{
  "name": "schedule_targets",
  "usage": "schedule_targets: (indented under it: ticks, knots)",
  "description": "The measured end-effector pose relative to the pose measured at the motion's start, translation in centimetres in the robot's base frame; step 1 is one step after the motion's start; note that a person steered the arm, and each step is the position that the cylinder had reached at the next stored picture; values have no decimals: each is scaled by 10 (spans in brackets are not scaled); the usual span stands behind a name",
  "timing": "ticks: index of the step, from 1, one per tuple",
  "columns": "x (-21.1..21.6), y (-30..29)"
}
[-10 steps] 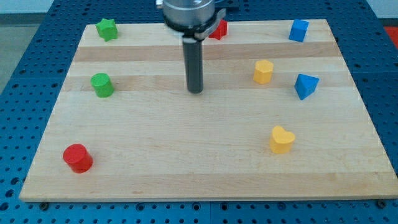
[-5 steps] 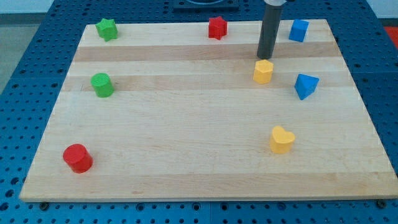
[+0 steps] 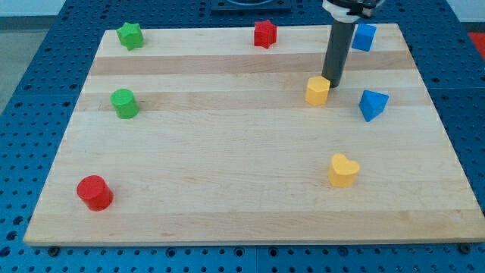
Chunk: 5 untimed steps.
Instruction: Push yellow hexagon towards bottom of the board
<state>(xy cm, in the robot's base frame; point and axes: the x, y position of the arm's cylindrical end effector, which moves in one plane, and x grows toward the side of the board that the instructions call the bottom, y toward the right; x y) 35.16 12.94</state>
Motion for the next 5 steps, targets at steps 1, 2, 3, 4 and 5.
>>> schedule_targets:
  ticks: [1,2,3,4,5]
  knots:
    - [4,-16]
    - [20,-26]
    - [37,-33]
    - [53,-41]
    - [71,-49]
